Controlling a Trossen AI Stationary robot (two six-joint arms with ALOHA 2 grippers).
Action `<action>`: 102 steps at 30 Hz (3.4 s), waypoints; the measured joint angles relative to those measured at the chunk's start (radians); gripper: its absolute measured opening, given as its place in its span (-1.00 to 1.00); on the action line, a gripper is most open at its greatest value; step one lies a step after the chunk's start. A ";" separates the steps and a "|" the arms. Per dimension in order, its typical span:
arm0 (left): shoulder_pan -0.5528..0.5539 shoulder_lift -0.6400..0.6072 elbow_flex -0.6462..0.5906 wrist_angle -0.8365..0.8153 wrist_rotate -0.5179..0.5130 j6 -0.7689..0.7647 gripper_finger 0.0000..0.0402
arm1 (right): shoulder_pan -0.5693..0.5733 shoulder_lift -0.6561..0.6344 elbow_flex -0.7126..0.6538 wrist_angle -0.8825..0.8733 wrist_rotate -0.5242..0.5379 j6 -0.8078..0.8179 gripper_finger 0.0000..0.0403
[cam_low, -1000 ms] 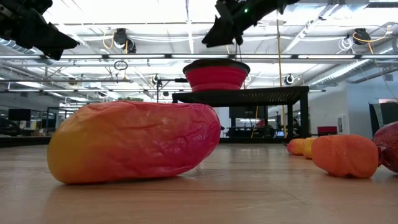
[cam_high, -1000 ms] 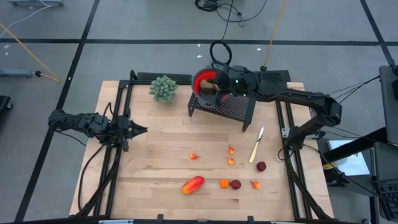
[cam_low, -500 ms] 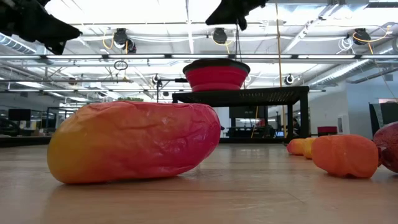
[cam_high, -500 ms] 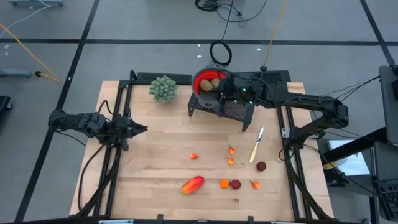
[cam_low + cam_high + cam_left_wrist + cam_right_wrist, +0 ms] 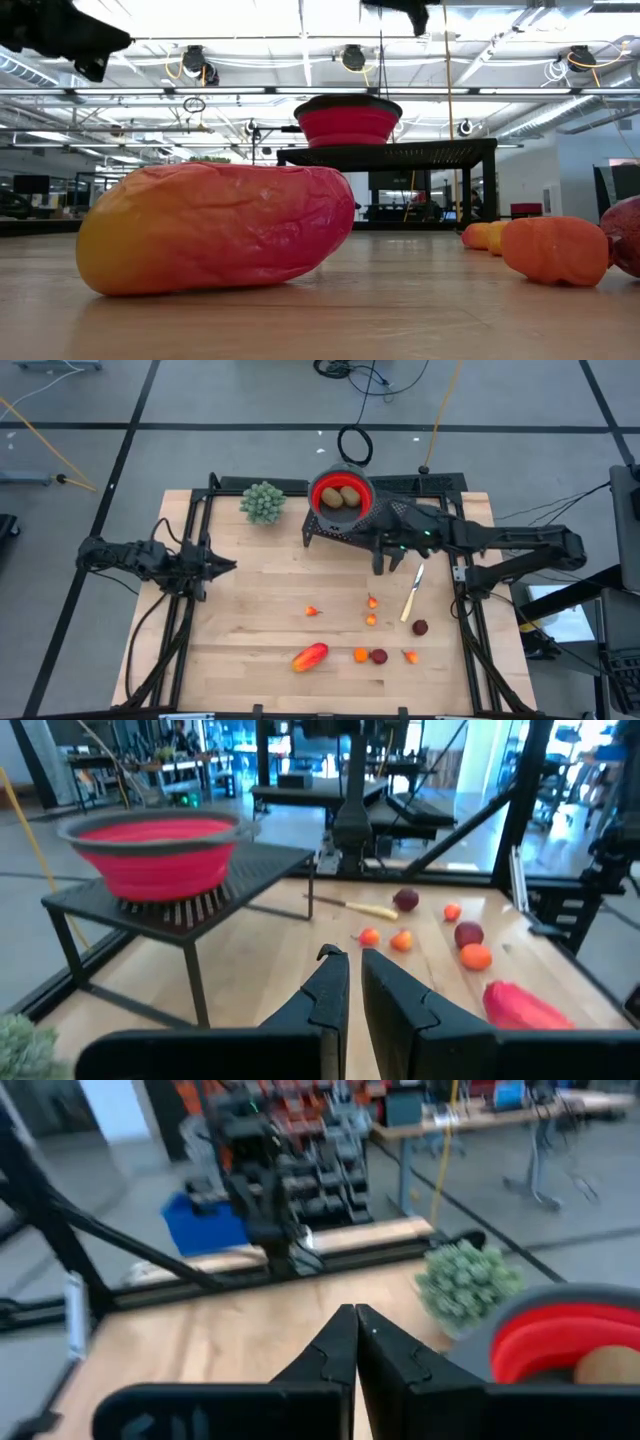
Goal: Pick & Place Fruit
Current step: Put the mango into the red strainer bowl
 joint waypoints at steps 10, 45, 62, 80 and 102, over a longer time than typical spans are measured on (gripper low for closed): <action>0.000 0.100 0.000 0.141 0.000 0.002 -0.85 | 0.025 -0.306 -0.357 0.173 -0.003 0.044 -0.99; -0.112 1.174 0.723 0.019 -0.075 -0.263 -0.85 | 0.025 -1.083 -0.587 -0.336 -0.088 0.070 -1.00; -0.188 1.635 1.163 -0.244 0.170 -0.676 -0.85 | 0.025 -1.138 -0.586 -0.353 -0.113 0.040 -1.00; -0.215 1.806 1.195 -0.353 0.355 -1.124 -0.85 | 0.024 -1.137 -0.586 -0.355 -0.113 0.011 -1.00; -0.211 1.806 1.195 -0.377 0.315 -1.183 -0.17 | 0.024 -1.137 -0.586 -0.355 -0.110 -0.015 -1.00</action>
